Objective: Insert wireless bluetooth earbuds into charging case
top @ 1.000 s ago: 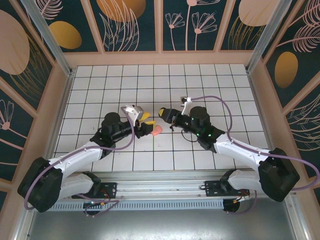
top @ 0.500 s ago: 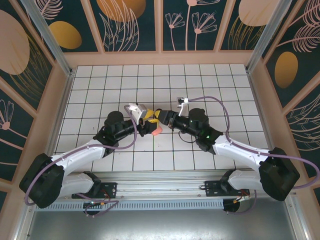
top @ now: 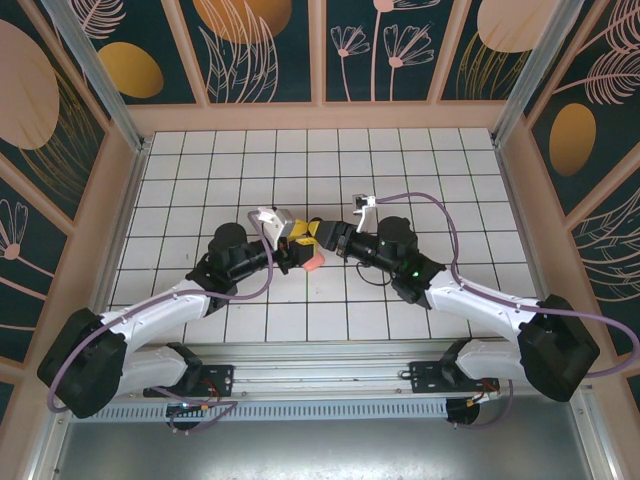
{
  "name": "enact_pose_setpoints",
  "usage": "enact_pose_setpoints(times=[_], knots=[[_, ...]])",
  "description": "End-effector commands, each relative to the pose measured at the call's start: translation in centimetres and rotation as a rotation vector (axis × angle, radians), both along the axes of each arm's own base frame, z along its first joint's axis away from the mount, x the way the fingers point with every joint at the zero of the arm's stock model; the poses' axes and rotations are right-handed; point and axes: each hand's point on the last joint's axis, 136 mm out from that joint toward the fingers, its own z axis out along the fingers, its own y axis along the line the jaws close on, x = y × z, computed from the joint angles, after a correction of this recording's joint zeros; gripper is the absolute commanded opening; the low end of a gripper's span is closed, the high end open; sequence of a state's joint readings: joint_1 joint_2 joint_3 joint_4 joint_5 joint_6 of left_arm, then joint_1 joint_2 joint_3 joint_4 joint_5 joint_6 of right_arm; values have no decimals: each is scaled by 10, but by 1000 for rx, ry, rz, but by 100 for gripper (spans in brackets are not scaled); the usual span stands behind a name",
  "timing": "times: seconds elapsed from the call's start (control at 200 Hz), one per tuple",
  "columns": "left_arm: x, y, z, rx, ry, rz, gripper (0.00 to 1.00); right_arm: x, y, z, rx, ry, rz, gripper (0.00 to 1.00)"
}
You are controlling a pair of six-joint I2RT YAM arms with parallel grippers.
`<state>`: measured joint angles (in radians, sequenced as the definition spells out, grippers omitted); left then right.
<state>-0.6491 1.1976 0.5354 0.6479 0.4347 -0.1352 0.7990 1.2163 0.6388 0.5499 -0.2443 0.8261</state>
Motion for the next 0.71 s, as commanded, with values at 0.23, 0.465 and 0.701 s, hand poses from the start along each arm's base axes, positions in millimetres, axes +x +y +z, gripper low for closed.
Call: enact_pose_setpoints(times=[0.23, 0.465, 0.701], knots=[[1, 2, 34, -67, -78, 15, 24, -10, 9, 21, 49, -34, 51, 49], [-3, 0, 34, -76, -72, -13, 18, -12, 2, 26, 44, -65, 30, 58], [-7, -5, 33, -90, -51, -50, 16, -18, -27, 39, 12, -209, -54, 82]])
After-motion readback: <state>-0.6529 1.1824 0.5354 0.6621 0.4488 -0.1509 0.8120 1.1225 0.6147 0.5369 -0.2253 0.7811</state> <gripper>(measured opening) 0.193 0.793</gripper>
